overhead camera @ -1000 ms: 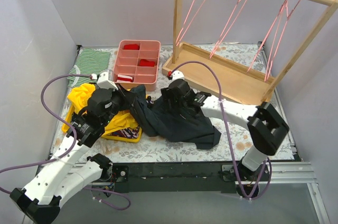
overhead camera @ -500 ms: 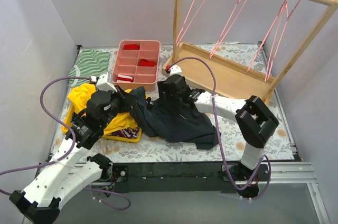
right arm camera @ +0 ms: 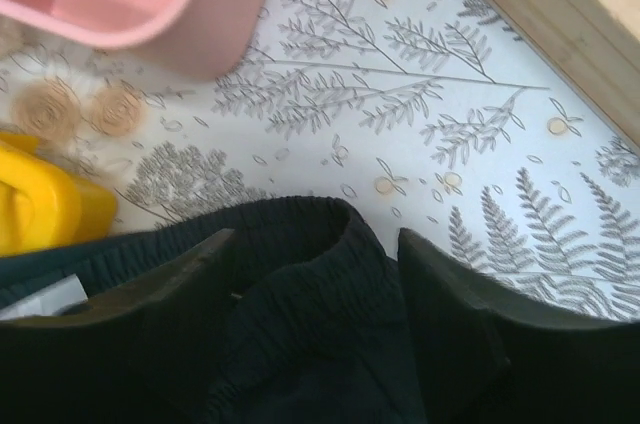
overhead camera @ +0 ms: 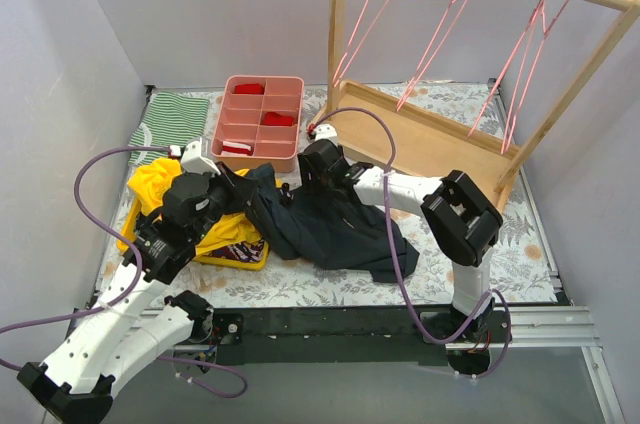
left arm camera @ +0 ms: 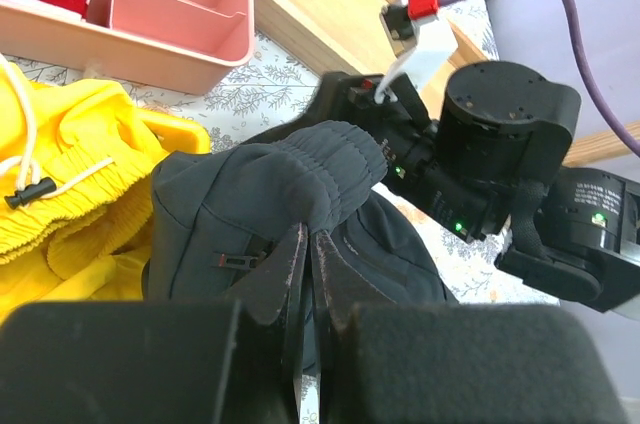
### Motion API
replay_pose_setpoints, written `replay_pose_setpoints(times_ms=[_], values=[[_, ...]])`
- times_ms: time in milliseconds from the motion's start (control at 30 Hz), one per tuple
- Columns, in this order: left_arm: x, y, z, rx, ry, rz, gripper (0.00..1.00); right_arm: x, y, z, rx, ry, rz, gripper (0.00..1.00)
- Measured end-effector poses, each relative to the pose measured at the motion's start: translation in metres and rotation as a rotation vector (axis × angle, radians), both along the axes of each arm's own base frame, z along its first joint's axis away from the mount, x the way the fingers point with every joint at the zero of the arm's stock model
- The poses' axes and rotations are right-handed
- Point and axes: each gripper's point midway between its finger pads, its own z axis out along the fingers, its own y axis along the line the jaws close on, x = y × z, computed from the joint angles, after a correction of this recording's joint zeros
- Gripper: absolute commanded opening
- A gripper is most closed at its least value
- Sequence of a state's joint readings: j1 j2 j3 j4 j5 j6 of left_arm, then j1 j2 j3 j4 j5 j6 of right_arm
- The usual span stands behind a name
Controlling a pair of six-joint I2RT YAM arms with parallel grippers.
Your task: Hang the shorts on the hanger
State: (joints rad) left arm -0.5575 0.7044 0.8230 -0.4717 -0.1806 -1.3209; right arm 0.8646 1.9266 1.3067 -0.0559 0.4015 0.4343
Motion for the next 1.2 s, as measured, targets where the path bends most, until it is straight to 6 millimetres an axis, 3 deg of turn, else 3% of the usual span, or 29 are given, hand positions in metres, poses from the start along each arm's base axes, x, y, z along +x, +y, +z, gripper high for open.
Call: replay_pose_setpoints(times_ms=[67, 100, 167, 367, 600, 800, 1033, 1200], values=[[0.000, 0.002, 0.000, -0.003, -0.003, 0.010, 0.00, -0.003, -0.006, 0.000, -0.006, -0.001, -0.007, 0.38], [0.000, 0.003, -0.001, -0.004, -0.002, 0.018, 0.00, -0.005, -0.009, -0.001, -0.014, 0.000, -0.007, 0.15], [0.000, 0.006, -0.002, -0.006, 0.001, 0.034, 0.00, -0.012, -0.018, -0.001, -0.028, 0.005, -0.011, 0.01], [0.005, 0.016, -0.008, -0.007, 0.014, 0.108, 0.00, -0.033, -0.033, 0.027, -0.030, -0.031, -0.023, 0.01], [0.006, 0.022, -0.021, 0.000, 0.043, 0.154, 0.00, -0.067, -0.044, 0.104, 0.051, -0.147, -0.010, 0.01], [0.013, 0.009, -0.016, -0.028, 0.029, 0.109, 0.00, -0.074, -0.069, 0.172, 0.096, -0.241, -0.049, 0.01], [0.037, -0.012, -0.020, -0.026, 0.035, 0.079, 0.00, -0.065, -0.102, 0.286, 0.114, -0.451, -0.118, 0.01], [0.062, -0.028, -0.003, -0.032, 0.010, 0.075, 0.00, -0.064, -0.143, 0.371, 0.148, -0.608, -0.208, 0.01]])
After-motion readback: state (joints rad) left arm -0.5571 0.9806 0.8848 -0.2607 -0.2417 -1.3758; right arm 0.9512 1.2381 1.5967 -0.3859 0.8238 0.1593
